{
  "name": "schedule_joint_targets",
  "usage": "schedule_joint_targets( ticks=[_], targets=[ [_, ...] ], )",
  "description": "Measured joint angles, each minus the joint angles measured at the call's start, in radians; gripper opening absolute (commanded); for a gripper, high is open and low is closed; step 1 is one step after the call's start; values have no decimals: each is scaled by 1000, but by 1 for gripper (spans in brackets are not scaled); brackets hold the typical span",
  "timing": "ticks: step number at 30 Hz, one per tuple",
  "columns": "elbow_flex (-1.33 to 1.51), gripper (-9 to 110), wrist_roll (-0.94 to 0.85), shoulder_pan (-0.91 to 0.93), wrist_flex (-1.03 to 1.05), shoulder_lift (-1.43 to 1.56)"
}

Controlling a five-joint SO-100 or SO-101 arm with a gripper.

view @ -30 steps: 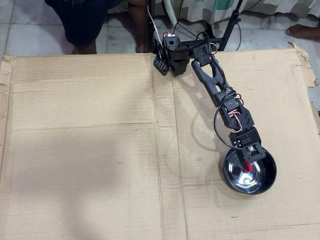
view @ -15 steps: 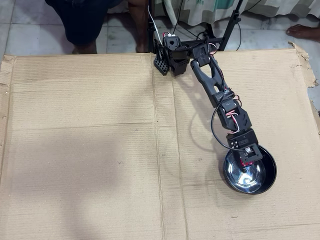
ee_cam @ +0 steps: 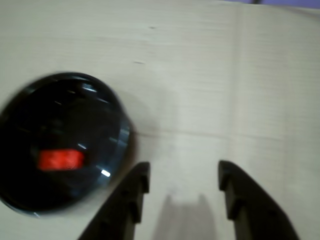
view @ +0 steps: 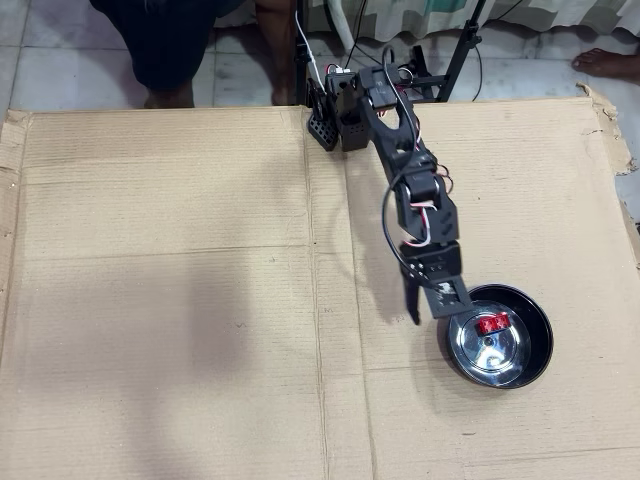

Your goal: Grasp a lego block and put it in the bin.

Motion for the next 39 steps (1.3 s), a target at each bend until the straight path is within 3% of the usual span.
schedule_joint_targets(
  ticks=[8, 15, 29, 39],
  targets=[
    [6, 15, -244, 153, 150, 101],
    [115, 0, -471, 256, 149, 192],
    [483, 0, -851, 365, 149, 534],
    [865, 0, -1111, 321, -86, 821]
  ],
)
